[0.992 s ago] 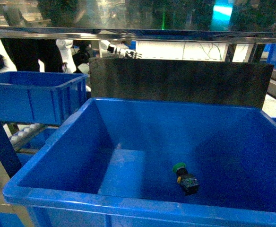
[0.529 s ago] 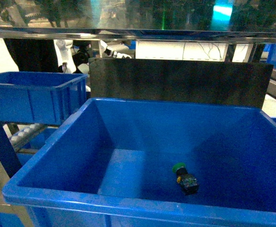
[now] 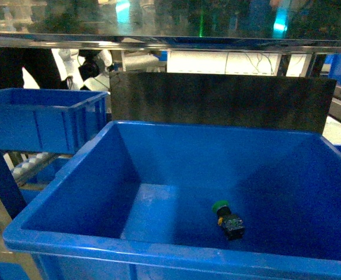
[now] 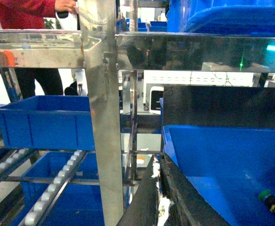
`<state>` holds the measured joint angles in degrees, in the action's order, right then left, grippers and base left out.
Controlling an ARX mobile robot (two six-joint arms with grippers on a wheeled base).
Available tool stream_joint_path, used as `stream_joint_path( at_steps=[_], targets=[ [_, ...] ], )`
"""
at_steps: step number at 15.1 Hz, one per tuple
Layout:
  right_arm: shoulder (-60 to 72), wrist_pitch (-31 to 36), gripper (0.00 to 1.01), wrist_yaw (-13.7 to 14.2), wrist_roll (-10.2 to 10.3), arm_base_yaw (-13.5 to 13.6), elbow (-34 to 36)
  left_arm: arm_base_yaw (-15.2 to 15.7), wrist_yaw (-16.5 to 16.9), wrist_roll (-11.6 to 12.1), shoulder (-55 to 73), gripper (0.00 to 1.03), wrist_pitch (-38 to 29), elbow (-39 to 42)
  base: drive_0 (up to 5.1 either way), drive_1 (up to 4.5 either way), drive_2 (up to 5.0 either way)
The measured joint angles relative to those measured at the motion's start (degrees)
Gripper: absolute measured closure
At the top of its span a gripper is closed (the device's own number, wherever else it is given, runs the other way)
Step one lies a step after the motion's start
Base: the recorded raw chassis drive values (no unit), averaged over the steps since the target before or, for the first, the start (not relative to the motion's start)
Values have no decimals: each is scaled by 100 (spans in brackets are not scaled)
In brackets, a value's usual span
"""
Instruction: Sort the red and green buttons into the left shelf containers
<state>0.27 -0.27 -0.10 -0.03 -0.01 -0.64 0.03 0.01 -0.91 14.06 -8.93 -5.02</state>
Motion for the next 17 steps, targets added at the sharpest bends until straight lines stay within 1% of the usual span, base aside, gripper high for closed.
stream_joint_path(
  at_steps=[3,4,5,6,7,9,13,14,16,17],
  targets=[
    [0,4,99,-2,0,0,0,0,-4,0,-280,101,120,168,0,0,0],
    [0,4,99,-2,0,0,0,0,-2,0,-411,101,286,188,0,0,0],
    [0,4,99,0,0,0,0,0,-7,0,-1237,101,918,299,0,0,0],
    [0,4,99,-2,0,0,0,0,-2,2,-1355,101,876,391,0,0,0],
    [0,2,99,-4,0,0,0,0,-2,2,-1342,101,979,415,0,0,0],
    [0,4,99,-4,0,0,0,0,-4,2,-1349,101,876,415,0,0,0],
    [0,2,99,-2,0,0,0,0,-4,2,-1349,101,916,415,0,0,0],
    [0,2,96,-2,-2,0,0,0,-4,2,-1349,101,916,415,0,0,0],
    [0,2,80,-2,-2,0,0,0,-4,0,-1349,87,916,415,0,0,0],
    [0,2,72,-2,0,0,0,0,-4,2,-1349,81,916,415,0,0,0]
  ],
)
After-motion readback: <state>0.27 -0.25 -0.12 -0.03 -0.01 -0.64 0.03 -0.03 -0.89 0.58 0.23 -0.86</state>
